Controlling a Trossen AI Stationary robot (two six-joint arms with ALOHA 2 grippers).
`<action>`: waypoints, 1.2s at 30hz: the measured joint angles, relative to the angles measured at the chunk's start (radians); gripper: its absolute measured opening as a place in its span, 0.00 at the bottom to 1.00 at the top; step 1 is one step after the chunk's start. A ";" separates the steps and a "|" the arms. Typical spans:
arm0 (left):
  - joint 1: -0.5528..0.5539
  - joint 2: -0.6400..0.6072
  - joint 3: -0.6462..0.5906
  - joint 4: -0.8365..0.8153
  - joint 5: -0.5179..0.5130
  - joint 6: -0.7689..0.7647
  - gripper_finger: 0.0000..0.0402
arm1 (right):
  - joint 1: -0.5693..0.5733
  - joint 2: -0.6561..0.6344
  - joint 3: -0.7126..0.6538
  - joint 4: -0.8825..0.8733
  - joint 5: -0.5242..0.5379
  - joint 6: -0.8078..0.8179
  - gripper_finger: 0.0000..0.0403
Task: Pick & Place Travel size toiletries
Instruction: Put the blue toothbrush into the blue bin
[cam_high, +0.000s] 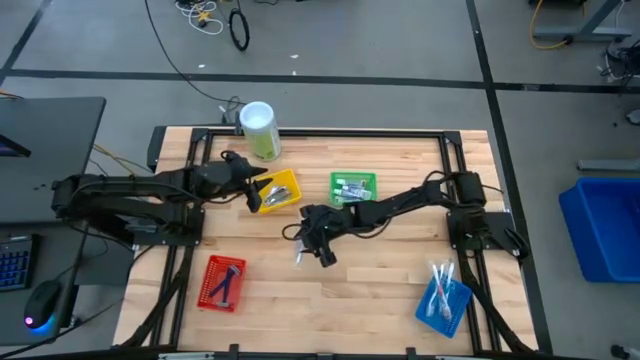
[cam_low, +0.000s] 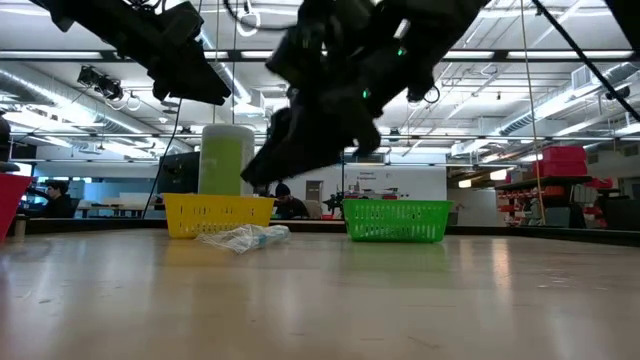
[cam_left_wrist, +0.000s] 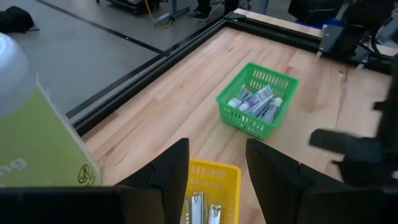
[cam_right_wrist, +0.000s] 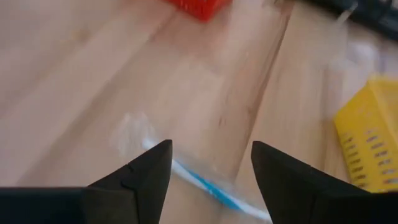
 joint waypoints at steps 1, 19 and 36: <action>0.000 0.000 0.000 0.001 0.000 0.000 0.42 | -0.009 0.013 0.004 -0.009 -0.011 -0.013 0.57; 0.002 0.000 0.000 0.021 -0.020 0.011 0.42 | -0.088 0.168 0.064 -0.050 -0.152 -0.145 0.55; 0.003 0.000 0.000 0.020 -0.020 0.018 0.42 | -0.090 0.169 0.061 -0.066 -0.146 0.015 0.12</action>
